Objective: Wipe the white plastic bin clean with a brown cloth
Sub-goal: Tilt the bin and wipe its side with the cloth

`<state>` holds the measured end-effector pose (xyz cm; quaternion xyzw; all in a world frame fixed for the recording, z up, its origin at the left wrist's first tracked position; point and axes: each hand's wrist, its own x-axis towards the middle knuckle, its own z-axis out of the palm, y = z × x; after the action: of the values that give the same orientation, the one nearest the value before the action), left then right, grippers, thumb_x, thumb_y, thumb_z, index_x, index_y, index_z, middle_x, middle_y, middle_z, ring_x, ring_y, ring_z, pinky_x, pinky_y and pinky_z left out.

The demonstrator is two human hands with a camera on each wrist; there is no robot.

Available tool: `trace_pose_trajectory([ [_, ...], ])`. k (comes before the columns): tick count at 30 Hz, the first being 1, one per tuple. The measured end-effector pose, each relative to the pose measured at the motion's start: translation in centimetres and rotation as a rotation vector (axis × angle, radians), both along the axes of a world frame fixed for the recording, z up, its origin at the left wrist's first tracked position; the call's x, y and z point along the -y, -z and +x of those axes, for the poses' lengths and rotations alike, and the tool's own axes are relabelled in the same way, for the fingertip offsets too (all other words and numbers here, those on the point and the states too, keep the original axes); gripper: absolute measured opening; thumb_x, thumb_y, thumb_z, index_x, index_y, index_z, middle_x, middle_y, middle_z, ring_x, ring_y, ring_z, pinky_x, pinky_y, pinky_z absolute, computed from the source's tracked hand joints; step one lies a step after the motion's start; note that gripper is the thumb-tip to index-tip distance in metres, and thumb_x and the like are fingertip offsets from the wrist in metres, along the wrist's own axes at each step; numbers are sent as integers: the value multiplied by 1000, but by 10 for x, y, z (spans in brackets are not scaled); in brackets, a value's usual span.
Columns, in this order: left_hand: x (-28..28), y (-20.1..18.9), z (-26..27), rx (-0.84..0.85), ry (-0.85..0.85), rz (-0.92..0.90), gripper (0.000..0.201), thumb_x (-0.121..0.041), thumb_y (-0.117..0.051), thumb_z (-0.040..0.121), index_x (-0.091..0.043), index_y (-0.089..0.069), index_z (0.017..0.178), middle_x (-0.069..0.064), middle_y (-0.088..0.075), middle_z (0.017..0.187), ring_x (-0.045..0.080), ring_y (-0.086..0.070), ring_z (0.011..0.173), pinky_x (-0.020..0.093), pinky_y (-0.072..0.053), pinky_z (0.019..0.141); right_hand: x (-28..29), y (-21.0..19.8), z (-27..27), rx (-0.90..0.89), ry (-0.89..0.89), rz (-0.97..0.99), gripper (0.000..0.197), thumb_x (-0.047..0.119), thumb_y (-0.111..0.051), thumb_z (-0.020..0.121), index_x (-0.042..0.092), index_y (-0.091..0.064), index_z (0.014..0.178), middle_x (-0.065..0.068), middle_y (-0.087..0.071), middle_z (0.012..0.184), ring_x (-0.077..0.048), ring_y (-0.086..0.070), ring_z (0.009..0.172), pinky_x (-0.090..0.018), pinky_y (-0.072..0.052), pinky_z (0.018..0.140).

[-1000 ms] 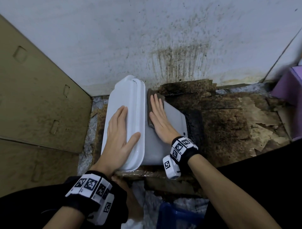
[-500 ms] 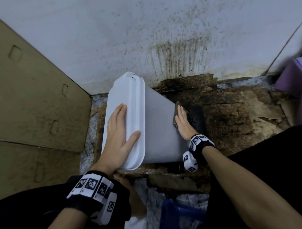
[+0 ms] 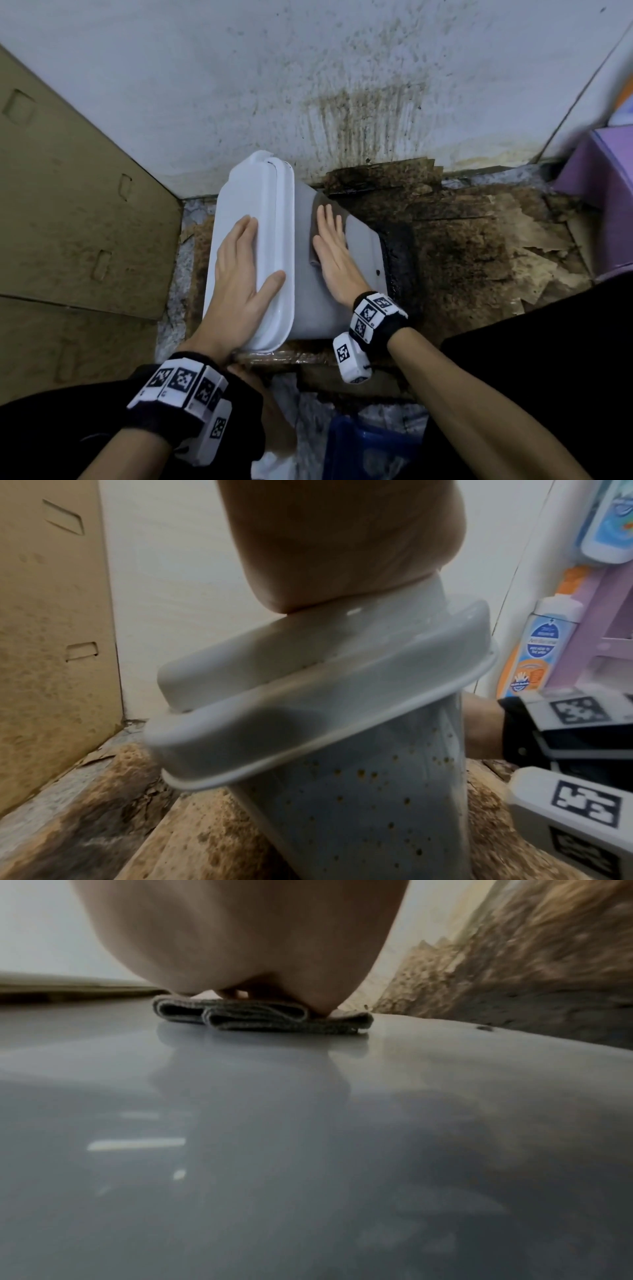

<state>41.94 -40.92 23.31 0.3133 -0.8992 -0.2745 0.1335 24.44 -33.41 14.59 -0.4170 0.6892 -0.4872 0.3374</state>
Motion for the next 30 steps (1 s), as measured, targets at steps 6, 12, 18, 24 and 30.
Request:
trace_pose_trajectory([
  [6,-1,-1,-1,-12,1,2,82,-55,-42,96,-13,-15,162,1,-11,169,11,-4,157,25,-3,126,0,-1,5,-56,-49,-110,55,31,-22,112,28,2,161,12,14,168,-6,20,153,-33,9,126],
  [12,1,1,2,-27,-1,27,81,-54,-43,97,-15,-16,162,-1,-12,168,10,-5,156,28,-4,126,-11,41,-23,-77,-17,60,56,31,-20,112,30,8,160,15,19,165,-7,21,152,-28,11,124],
  [18,4,3,2,-51,-6,62,81,-56,-43,96,-18,-15,162,-6,-11,168,6,-5,156,26,-5,126,-34,84,-46,153,121,355,55,25,-16,112,21,12,159,1,20,167,-21,20,155,-41,8,126],
  [24,2,2,2,-54,-8,37,81,-55,-43,96,-15,-16,161,-3,-13,168,8,-5,156,19,-2,124,-25,85,-26,64,169,344,54,19,-17,111,17,3,161,8,19,164,-18,21,153,-47,8,126],
  [30,0,3,-2,-63,-7,15,81,-53,-44,95,-12,-18,161,1,-15,167,10,-7,156,28,-5,126,-38,6,33,7,140,107,58,25,-13,102,14,-13,158,13,13,160,-12,19,150,-38,8,126],
])
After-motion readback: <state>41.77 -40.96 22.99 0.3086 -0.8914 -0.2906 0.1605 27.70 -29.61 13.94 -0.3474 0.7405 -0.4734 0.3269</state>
